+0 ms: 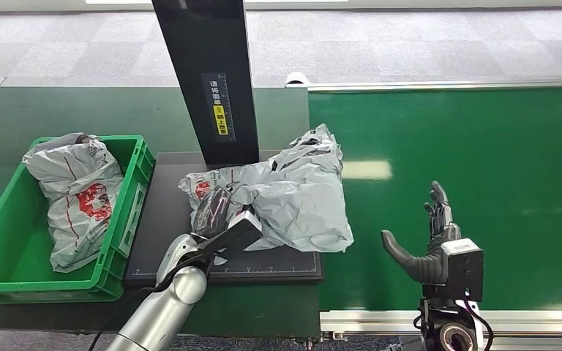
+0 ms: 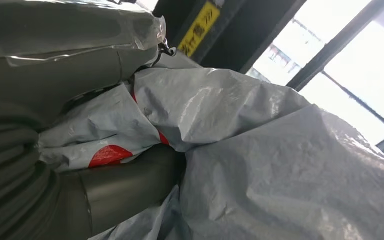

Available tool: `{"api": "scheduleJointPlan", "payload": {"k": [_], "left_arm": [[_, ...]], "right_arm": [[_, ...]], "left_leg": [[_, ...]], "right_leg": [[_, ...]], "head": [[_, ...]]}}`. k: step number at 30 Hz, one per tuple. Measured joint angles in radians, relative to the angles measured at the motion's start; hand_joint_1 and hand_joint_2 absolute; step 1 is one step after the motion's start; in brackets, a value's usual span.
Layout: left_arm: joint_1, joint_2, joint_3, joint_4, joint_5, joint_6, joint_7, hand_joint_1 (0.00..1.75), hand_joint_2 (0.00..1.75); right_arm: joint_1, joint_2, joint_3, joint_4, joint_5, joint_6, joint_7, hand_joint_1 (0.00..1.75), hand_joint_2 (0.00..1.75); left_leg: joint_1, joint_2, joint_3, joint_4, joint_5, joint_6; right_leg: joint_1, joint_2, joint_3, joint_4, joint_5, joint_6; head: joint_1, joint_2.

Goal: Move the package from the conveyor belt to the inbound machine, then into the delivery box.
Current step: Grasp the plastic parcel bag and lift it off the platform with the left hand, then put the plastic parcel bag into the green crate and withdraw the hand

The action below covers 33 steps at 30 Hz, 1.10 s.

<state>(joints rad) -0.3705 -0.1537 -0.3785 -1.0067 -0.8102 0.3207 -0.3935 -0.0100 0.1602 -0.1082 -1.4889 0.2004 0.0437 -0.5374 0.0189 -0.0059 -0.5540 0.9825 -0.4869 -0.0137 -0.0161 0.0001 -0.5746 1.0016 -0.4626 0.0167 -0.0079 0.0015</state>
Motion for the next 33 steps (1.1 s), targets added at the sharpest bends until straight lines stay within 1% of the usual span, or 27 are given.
{"api": "scheduleJointPlan", "payload": {"k": [3, 6, 8, 10, 12, 15, 17, 20, 23, 25, 27, 30, 31, 32, 33], "left_arm": [[0.035, 0.011, 0.03, -0.081, 0.044, 0.1, -0.054, 1.75, 1.75], [0.081, 0.031, 0.084, -0.202, 0.095, 0.218, -0.118, 1.75, 1.75], [0.11, 0.038, 0.137, -0.283, 0.122, 0.304, -0.19, 1.75, 0.87], [0.133, 0.038, 0.206, -0.356, 0.138, 0.359, -0.262, 1.75, 0.0], [0.153, 0.03, 0.282, -0.439, 0.146, 0.375, -0.294, 1.75, 0.0], [0.171, 0.004, 0.404, -0.574, 0.157, 0.38, -0.301, 1.75, 0.0], [0.175, -0.011, 0.474, -0.635, 0.17, 0.381, -0.301, 1.75, 0.0], [0.179, -0.029, 0.546, -0.692, 0.181, 0.381, -0.301, 1.75, 0.0], [0.173, -0.049, 0.603, -0.716, 0.16, 0.381, -0.301, 1.75, 0.0], [0.156, -0.065, 0.649, -0.713, 0.085, 0.381, -0.301, 1.75, 0.87], [0.121, -0.081, 0.712, -0.698, -0.052, 0.381, -0.301, 1.75, 1.75], [0.056, -0.1, 0.823, -0.625, -0.24, 0.38, -0.293, 1.75, 1.75], [0.033, -0.102, 0.857, -0.576, -0.286, 0.38, -0.269, 1.75, 1.75], [0.014, -0.1, 0.884, -0.515, -0.327, 0.379, -0.223, 1.75, 1.75], [0.0, -0.095, 0.903, -0.45, -0.366, 0.379, -0.158, 1.75, 1.75]], "right_arm": [[0.006, 0.0, -0.003, -0.002, -0.003, 0.0, -0.003, 0.0, 1.75], [0.015, 0.0, -0.008, -0.007, -0.014, 0.0, -0.006, 0.0, 1.75], [0.017, -0.001, -0.01, -0.008, -0.019, 0.0, -0.007, 0.0, 1.75], [0.017, -0.001, -0.011, -0.008, -0.022, -0.002, -0.009, 0.0, 1.75], [0.017, -0.002, -0.01, -0.008, -0.027, -0.006, -0.013, 0.0, 1.75], [0.017, -0.002, -0.008, -0.008, -0.034, -0.013, -0.018, 0.0, 1.75], [0.017, -0.002, -0.007, -0.008, -0.035, -0.014, -0.019, 0.0, 1.75], [0.017, -0.002, -0.007, -0.008, -0.036, -0.014, -0.019, 0.0, 1.75], [0.017, -0.002, -0.007, -0.008, -0.038, -0.02, -0.019, 0.0, 1.75], [0.017, -0.002, -0.007, -0.008, -0.041, -0.026, -0.018, 0.0, 1.75], [0.018, -0.002, -0.007, -0.008, -0.045, -0.03, -0.018, 0.0, 1.75], [0.028, -0.002, -0.008, -0.013, -0.047, -0.034, -0.017, 0.0, 1.75], [0.032, -0.002, -0.009, -0.016, -0.047, -0.034, -0.016, 0.0, 1.75], [0.037, -0.002, -0.009, -0.019, -0.048, -0.035, -0.016, 0.0, 1.75], [0.041, -0.003, -0.009, -0.023, -0.048, -0.036, -0.015, 0.0, 1.75]], "left_leg": [[0.0, 0.0, 0.0, 0.0, 0.0, 0.0], [0.0, 0.0, -0.001, 0.0, 0.0, 0.0], [0.0, 0.0, -0.001, 0.0, 0.0, 0.0], [0.0, 0.0, -0.001, 0.0, 0.0, 0.0], [0.0, 0.0, -0.002, 0.0, 0.0, 0.0], [0.0, 0.0, -0.002, 0.0, 0.0, 0.0], [0.0, 0.0, -0.001, 0.0, 0.0, 0.0], [0.0, 0.0, -0.001, 0.0, 0.0, 0.0], [0.0, 0.0, -0.001, 0.0, 0.0, 0.0], [0.0, 0.0, -0.001, 0.0, 0.0, 0.0], [0.0, 0.0, -0.001, 0.0, 0.0, 0.0], [0.0, 0.0, 0.001, 0.0, 0.0, 0.0], [0.0, 0.0, 0.001, 0.0, 0.0, 0.0], [0.0, 0.0, 0.001, 0.0, 0.0, 0.0], [0.0, 0.0, 0.001, 0.0, 0.0, 0.0]], "right_leg": [[0.0, 0.0, 0.0, 0.0, 0.0, 0.0], [0.0, 0.0, -0.001, 0.0, 0.0, 0.0], [0.001, 0.0, -0.002, 0.0, 0.0, 0.0], [0.001, 0.0, -0.002, 0.0, 0.0, 0.0], [0.001, 0.0, -0.002, 0.0, 0.0, 0.0], [0.0, 0.0, -0.001, 0.0, 0.0, 0.0], [0.0, 0.0, -0.001, 0.0, 0.0, 0.0], [0.0, 0.0, -0.001, 0.0, 0.0, 0.0], [0.0, 0.0, -0.001, 0.0, 0.0, 0.0], [0.0, 0.0, -0.001, 0.0, 0.0, 0.0], [0.0, 0.0, -0.001, 0.0, 0.0, 0.0], [0.0, 0.0, -0.001, 0.0, 0.0, 0.0], [0.0, 0.0, 0.0, 0.0, 0.0, 0.0], [0.0, 0.0, 0.0, 0.0, 0.0, 0.0], [0.0, 0.0, 0.0, 0.0, 0.0, -0.001]], "head": [[0.0, 0.0], [0.0, 0.0], [0.0, 0.0], [0.0, 0.0], [0.0, 0.0], [0.0, 0.0], [0.0, 0.0], [0.0, 0.0], [0.0, 0.0], [0.0, 0.0], [0.0, 0.0], [0.0, 0.0], [0.0, 0.0], [0.0, 0.0], [0.0, 0.0]]}}
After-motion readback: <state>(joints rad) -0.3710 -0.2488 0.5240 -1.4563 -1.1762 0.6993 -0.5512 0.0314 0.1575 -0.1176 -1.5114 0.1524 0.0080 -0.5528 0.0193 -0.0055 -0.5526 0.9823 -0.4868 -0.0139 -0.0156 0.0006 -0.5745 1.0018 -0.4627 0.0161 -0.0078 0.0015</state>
